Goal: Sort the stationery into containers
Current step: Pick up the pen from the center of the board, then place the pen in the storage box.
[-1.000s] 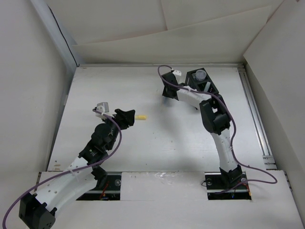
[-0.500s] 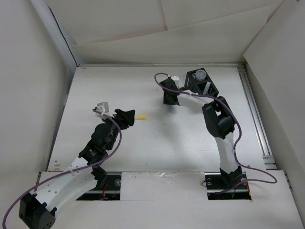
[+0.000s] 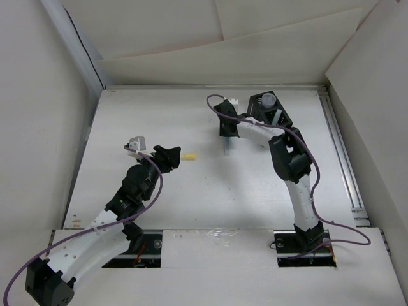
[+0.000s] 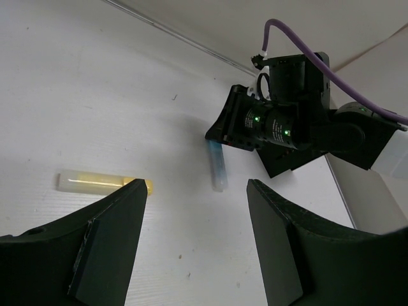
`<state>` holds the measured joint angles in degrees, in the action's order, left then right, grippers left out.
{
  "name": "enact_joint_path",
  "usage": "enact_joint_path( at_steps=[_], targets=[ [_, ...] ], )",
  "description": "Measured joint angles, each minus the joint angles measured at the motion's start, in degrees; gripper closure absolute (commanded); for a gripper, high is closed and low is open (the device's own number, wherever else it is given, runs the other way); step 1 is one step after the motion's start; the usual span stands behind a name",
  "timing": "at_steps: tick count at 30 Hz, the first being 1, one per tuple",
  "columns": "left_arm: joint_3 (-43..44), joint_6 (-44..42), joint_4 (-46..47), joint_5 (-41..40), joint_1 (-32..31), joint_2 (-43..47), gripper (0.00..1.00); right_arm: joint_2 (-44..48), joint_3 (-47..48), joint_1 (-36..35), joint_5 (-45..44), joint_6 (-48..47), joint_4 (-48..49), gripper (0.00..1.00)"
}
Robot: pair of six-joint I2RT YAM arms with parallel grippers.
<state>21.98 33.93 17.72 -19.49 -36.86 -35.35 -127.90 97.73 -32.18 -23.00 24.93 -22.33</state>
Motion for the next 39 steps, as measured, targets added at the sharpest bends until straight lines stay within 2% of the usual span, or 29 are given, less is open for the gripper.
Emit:
enact_joint_path(
  at_steps=[3,6,10,15,22,25,28,39],
  targets=[
    [0.0,0.0,0.0,0.0,0.0,0.0,0.40,-0.2,0.3,0.3,0.3,0.1,-0.1,0.80],
    [0.0,0.0,0.0,0.0,0.0,0.0,0.40,-0.2,0.4,0.4,0.3,0.0,-0.3,0.85],
    [0.0,0.0,0.0,0.0,0.0,0.0,0.40,1.7,-2.0,0.5,0.2,0.5,0.9,0.85],
    [0.0,0.0,0.0,0.1,0.0,0.0,0.40,12.1,-5.3,2.4,-3.7,1.2,1.9,0.85],
    [0.0,0.0,0.0,0.5,0.0,0.0,0.40,27.4,-5.3,14.0,-18.9,1.9,14.1,0.85],
    [0.0,0.0,0.0,0.7,0.0,0.2,0.40,28.2,-5.6,17.4,-25.8,-0.1,19.2,0.85],
    [0.0,0.0,0.0,0.7,0.0,0.5,0.40,26.8,-6.5,17.9,-29.7,-2.7,22.7,0.85],
    [0.0,0.0,0.0,0.8,0.0,0.6,0.40,22.5,-13.4,17.1,-33.4,-5.9,26.7,0.85]
  ],
)
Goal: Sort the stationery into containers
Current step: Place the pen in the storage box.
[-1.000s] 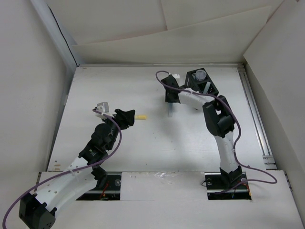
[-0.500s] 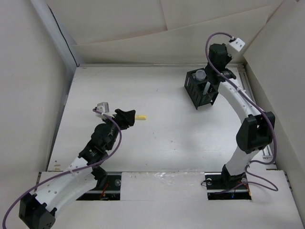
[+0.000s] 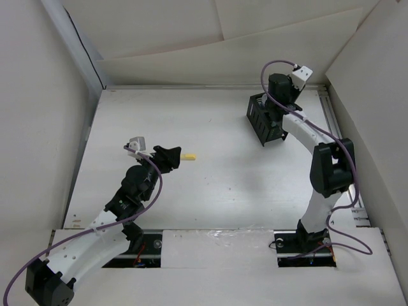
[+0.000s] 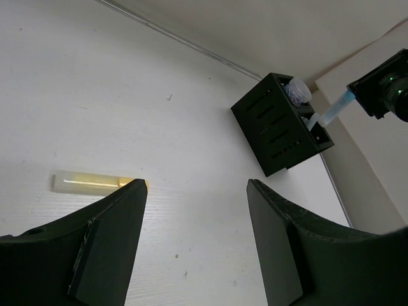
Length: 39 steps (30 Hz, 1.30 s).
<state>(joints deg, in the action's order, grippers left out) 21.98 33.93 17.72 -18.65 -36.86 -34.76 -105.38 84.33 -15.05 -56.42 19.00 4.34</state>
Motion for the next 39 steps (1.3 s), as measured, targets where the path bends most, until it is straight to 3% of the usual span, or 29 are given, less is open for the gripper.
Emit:
enact_joint_path(
  at_steps=[19,21,22,26,29,36,39],
  targets=[
    [0.0,0.0,0.0,0.0,0.0,-0.4,0.40,-4.6,-1.0,-4.2,-7.9,-2.9,3.9,0.83],
    [0.0,0.0,0.0,0.0,0.0,-0.4,0.40,-4.6,-1.4,-4.2,-8.6,-3.0,4.3,0.76],
    [0.0,0.0,0.0,0.0,0.0,-0.4,0.40,-4.6,-1.7,-4.2,-8.8,-3.0,4.5,0.66],
    [0.0,0.0,0.0,0.0,0.0,-0.4,0.40,-4.5,-3.5,-4.4,-9.4,-2.7,4.9,0.48],
    [0.0,0.0,0.0,0.0,0.0,-0.4,0.40,-4.4,-4.4,-5.1,-9.5,-2.7,5.0,0.45],
    [0.0,0.0,0.0,0.0,0.0,-0.4,0.40,-0.2,-5.4,-7.8,-8.8,-2.7,5.1,0.46],
    [0.0,0.0,0.0,0.0,0.0,-0.3,0.40,2.9,-5.6,-9.5,-7.3,-2.8,5.0,0.64]
  ],
)
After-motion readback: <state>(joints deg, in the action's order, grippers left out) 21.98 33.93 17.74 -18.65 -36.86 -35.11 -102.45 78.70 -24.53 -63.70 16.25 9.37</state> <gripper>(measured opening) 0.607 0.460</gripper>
